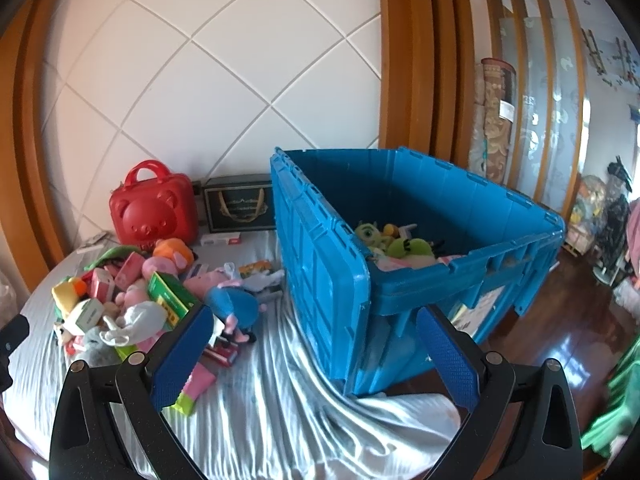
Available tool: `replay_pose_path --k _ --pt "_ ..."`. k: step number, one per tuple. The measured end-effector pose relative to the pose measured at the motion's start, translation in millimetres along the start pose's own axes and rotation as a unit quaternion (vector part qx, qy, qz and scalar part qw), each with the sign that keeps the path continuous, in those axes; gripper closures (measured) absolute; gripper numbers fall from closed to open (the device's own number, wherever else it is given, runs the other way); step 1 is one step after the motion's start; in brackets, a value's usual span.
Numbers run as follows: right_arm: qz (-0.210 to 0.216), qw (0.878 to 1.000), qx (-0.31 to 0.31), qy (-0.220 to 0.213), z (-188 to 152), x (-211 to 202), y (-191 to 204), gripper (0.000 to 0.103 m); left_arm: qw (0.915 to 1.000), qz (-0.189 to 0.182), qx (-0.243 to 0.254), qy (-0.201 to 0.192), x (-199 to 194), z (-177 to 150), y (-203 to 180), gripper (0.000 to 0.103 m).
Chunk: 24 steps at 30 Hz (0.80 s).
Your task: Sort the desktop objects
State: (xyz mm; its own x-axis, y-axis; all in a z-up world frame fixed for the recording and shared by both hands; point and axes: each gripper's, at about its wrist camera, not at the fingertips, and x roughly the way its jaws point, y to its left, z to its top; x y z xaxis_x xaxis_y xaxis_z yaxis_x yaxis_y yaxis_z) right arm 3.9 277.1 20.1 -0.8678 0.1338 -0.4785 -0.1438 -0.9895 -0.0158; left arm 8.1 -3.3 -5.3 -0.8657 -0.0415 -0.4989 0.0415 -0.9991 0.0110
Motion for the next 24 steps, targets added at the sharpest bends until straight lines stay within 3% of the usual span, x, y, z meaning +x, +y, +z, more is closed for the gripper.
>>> replay_pose_path --k 24 --pt "0.020 1.000 -0.010 0.008 -5.0 -0.1 6.2 0.000 0.9998 0.009 -0.006 0.018 2.9 -7.4 5.5 0.000"
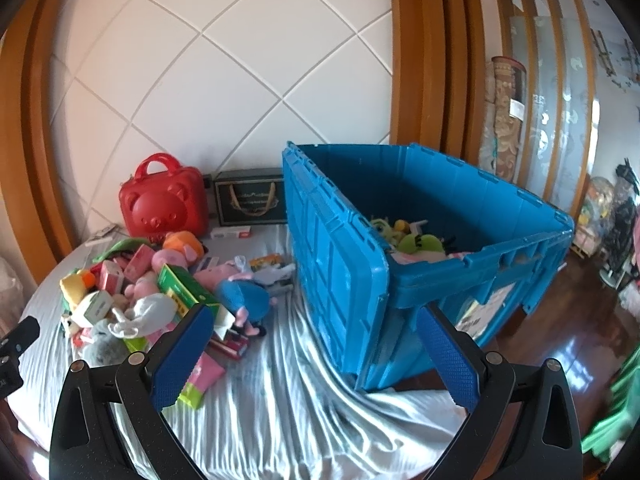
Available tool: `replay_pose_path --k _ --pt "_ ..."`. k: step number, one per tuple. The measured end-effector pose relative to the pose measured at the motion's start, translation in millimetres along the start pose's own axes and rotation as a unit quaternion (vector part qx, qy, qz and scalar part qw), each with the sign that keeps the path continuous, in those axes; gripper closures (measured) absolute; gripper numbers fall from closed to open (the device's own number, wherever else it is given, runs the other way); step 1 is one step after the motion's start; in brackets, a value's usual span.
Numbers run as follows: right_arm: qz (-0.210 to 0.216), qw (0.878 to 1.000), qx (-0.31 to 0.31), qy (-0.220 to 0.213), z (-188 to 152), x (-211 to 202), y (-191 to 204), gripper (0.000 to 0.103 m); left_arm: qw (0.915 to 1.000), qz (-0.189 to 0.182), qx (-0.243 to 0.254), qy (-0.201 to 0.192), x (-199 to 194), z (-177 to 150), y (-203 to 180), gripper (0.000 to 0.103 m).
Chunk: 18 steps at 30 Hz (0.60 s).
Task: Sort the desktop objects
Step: 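Move both tools toward the pile of toys on the bed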
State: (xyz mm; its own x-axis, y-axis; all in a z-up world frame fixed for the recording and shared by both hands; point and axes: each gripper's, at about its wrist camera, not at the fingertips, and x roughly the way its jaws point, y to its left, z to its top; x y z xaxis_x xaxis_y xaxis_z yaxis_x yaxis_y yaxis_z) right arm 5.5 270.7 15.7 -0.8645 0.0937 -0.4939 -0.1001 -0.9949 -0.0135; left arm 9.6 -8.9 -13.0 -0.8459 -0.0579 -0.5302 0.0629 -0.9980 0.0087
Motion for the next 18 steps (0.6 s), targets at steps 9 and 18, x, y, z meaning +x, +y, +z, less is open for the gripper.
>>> replay_pose_path --k 9,18 --pt "0.011 1.000 -0.008 0.009 -2.7 4.6 7.4 0.000 1.0000 -0.001 -0.002 0.005 1.6 -1.4 5.1 0.000" --pt "0.023 1.000 -0.014 0.016 -6.0 10.9 16.0 0.000 0.9999 0.001 -0.008 0.014 7.2 -6.0 17.2 0.000"
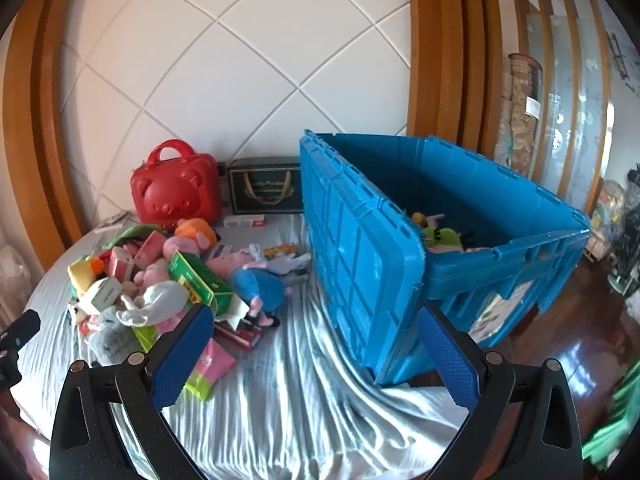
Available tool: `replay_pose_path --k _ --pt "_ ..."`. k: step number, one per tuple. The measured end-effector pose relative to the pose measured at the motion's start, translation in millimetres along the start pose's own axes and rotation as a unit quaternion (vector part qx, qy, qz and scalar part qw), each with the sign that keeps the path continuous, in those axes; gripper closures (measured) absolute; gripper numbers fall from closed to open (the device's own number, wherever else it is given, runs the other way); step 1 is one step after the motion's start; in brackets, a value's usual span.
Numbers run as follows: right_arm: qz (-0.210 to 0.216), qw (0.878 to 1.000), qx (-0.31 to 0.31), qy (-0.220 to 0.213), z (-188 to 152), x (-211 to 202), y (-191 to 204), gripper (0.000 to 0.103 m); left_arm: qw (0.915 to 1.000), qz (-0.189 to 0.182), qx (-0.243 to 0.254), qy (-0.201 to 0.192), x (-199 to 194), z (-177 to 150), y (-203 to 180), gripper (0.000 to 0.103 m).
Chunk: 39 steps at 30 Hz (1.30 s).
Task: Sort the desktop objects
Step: 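Move both tools toward the pile of toys on the bed, then grasp the grey fluffy plush with the left tool while the right tool grasps the white plush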
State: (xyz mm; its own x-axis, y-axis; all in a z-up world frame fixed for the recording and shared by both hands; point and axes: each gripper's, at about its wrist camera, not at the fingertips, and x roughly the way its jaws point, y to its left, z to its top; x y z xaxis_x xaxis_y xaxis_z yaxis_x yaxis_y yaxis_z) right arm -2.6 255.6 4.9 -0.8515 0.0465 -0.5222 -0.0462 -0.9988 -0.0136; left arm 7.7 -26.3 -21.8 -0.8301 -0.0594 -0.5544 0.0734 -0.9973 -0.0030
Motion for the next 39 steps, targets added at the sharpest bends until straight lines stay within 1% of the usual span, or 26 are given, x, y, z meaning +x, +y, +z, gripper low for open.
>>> replay_pose_path --k 2,3,7,10,15,19,22,25,29,32,33,35,36,37,38,39 --pt "0.009 1.000 0.000 0.005 -2.5 4.7 2.1 0.000 0.9999 -0.001 -0.006 0.008 5.1 -2.6 9.6 0.000" --pt "0.015 1.000 0.000 0.009 -4.4 9.3 4.1 0.000 0.9999 0.004 -0.008 0.014 8.6 -4.6 15.7 0.000" --pt "0.039 0.999 -0.002 0.036 -13.1 36.7 17.2 0.000 0.9982 0.044 -0.007 0.041 31.6 -16.9 45.9 0.000" --pt "0.057 0.996 -0.010 0.066 -22.8 64.7 33.4 0.000 0.9946 0.072 -0.012 0.074 59.9 -30.1 74.1 0.000" --pt "0.078 0.989 -0.031 0.121 -43.5 113.8 67.4 0.000 0.9890 0.084 -0.031 0.118 100.4 -48.3 107.1 0.000" --pt "0.086 0.984 -0.047 0.148 -51.7 140.3 92.4 0.000 0.9884 0.074 -0.032 0.129 126.9 -50.5 113.0 0.000" --pt "0.086 0.982 -0.047 0.164 -53.7 155.8 103.9 0.000 0.9888 0.048 -0.018 0.140 153.0 -50.4 105.3 0.000" --pt "0.094 0.979 -0.044 0.177 -54.7 168.5 112.3 0.000 0.9888 0.024 0.011 0.147 182.9 -51.6 88.4 0.000" --pt "0.088 0.976 -0.048 0.193 -57.4 181.2 121.0 0.000 0.9853 -0.008 0.032 0.168 221.3 -54.3 70.0 0.001" --pt "0.084 0.974 -0.047 0.205 -60.7 192.2 124.2 0.000 0.9803 -0.016 0.049 0.190 252.8 -61.6 57.3 0.002" --pt "0.082 0.974 -0.048 0.208 -61.3 194.2 125.1 0.000 0.9788 -0.016 0.052 0.198 260.4 -63.9 55.3 0.004" --pt "0.078 0.973 -0.048 0.214 -63.6 200.0 126.4 0.000 0.9756 -0.020 0.055 0.212 277.2 -68.9 53.3 0.004" --pt "0.079 0.972 -0.048 0.216 -64.9 202.7 127.4 0.000 0.9743 -0.017 0.058 0.217 283.6 -70.7 52.4 0.006" --pt "0.080 0.971 -0.048 0.219 -66.1 205.6 128.7 0.000 0.9733 -0.016 0.062 0.220 288.6 -72.0 51.5 0.017" --pt "0.083 0.970 -0.047 0.222 -67.1 208.7 131.0 0.000 0.9719 -0.027 0.062 0.225 293.4 -72.1 51.1 0.021" --pt "0.087 0.969 -0.047 0.225 -68.0 212.0 134.5 0.000 0.9728 -0.029 0.055 0.223 294.1 -70.1 52.4 0.029"
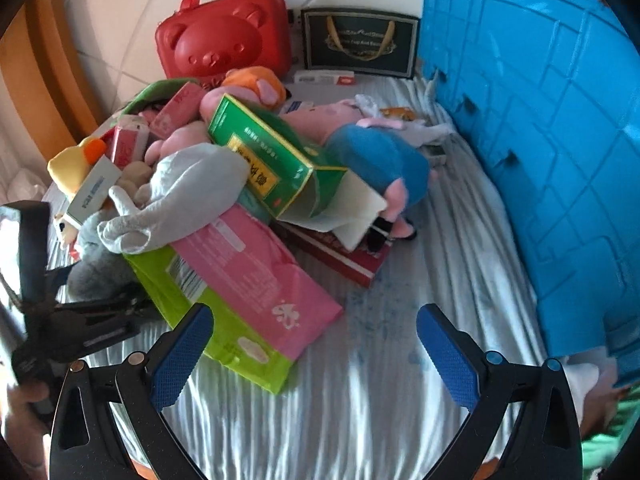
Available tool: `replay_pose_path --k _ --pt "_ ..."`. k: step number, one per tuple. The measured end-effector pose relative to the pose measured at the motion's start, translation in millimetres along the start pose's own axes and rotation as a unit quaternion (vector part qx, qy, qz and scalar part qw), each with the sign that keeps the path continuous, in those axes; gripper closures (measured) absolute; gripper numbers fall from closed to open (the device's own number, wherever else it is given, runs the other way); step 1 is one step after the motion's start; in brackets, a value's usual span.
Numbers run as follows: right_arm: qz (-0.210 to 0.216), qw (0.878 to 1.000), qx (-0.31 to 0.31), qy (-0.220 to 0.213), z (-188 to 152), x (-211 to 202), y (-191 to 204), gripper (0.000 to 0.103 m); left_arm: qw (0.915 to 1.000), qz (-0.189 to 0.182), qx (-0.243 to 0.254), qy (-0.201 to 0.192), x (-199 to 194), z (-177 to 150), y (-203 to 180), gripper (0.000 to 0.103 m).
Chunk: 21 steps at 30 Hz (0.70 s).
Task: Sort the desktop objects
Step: 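Grasp the grey fluffy plush with the left tool while the right tool grasps the white plush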
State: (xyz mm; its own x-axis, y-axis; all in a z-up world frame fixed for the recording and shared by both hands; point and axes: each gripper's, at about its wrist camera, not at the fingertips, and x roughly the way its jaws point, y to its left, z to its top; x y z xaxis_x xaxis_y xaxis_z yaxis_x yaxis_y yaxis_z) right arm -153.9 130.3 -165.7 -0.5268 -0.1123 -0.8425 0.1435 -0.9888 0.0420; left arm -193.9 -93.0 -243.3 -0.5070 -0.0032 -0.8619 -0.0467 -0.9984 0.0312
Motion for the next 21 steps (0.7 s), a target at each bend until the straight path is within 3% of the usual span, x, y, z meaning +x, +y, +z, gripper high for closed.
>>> replay_pose_path --k 1,3,5,7,9,16,17,18,19,21 --pt "0.005 1.000 0.000 0.002 0.6 2.7 2.2 0.000 1.0000 0.001 -0.003 -0.003 -1.7 1.2 1.3 0.043" --pt "0.020 1.000 -0.003 0.009 3.3 9.9 9.0 0.000 0.9999 -0.006 -0.011 -0.007 -10.3 3.7 8.0 0.057" --pt "0.034 0.999 -0.008 0.012 6.7 16.5 17.6 0.000 0.9987 -0.031 -0.036 -0.016 -25.3 6.3 21.5 0.062" --pt "0.061 0.998 -0.008 0.011 11.7 19.1 25.6 0.000 0.9985 -0.017 -0.041 -0.031 -36.3 9.2 29.9 0.081" --pt "0.089 0.996 0.006 0.008 21.5 23.0 33.7 0.000 0.9981 -0.003 -0.043 -0.045 -41.3 13.0 35.3 0.083" --pt "0.121 0.993 0.007 0.002 55.3 51.7 66.5 0.001 0.9988 -0.026 -0.041 -0.005 -19.6 18.3 33.9 0.079" --pt "0.120 0.993 0.006 0.003 57.6 57.2 68.1 0.008 0.9986 -0.028 -0.044 -0.006 -20.9 16.2 32.1 0.079" --pt "0.124 0.992 0.007 0.007 60.0 63.0 69.5 0.028 0.9986 -0.033 -0.042 -0.008 -23.9 13.8 31.5 0.079" --pt "0.136 0.991 0.007 0.012 62.4 67.8 70.9 0.042 0.9988 -0.033 -0.036 -0.007 -27.9 11.0 31.3 0.077" --pt "0.129 0.992 0.000 0.008 66.1 68.3 71.3 0.063 0.9992 -0.031 -0.024 -0.003 -35.2 8.1 31.3 0.073"
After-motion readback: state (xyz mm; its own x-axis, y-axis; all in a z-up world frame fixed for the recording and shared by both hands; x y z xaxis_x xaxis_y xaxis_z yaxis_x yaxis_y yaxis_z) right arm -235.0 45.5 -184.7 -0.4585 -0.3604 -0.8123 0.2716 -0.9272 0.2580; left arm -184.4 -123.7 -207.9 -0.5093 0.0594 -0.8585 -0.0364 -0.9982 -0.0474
